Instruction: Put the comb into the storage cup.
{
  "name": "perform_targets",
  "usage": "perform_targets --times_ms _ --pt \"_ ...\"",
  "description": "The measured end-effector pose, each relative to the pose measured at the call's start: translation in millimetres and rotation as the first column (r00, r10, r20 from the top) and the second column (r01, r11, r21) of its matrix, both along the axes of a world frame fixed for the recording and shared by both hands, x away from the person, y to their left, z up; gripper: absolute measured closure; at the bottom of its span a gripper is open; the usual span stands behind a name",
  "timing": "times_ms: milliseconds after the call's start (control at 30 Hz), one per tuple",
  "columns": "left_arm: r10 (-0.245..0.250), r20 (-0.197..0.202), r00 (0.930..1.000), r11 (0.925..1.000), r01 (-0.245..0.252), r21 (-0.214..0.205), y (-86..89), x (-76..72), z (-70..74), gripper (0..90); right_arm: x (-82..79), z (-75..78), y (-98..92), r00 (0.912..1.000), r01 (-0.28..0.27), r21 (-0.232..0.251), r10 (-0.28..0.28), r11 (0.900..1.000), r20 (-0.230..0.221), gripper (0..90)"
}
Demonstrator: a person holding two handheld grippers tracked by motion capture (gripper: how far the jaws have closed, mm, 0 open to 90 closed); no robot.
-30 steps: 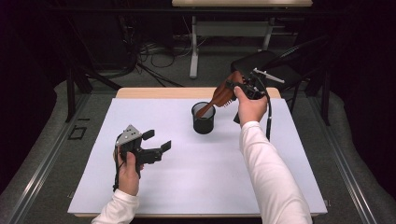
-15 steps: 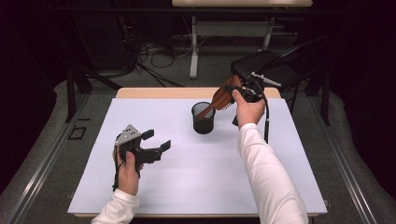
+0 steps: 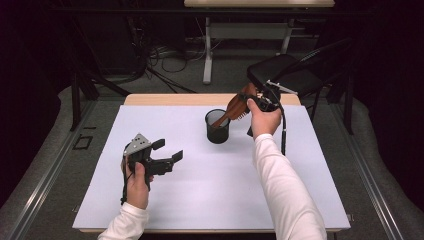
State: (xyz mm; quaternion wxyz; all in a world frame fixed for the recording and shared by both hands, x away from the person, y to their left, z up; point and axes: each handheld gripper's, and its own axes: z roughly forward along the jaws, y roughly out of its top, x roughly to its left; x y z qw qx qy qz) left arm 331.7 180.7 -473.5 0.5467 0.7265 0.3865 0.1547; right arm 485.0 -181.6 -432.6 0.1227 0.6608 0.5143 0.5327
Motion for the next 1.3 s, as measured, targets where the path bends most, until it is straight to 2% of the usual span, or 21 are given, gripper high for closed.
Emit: perform_targets --times_ms 500,1300 --pt "0.000 -0.001 1.0000 1.0000 0.000 -0.001 0.4 0.3 -0.1 16.0 1.4 -8.5 4.9 1.0000 -0.004 -0.013 0.004 0.9999 -0.007 49.4" --pt "-0.001 -0.001 1.0000 1.0000 0.001 -0.003 0.7 0.7 -0.2 16.0 1.7 -12.4 7.9 0.9999 -0.003 -0.013 0.003 0.9999 -0.016 49.3"
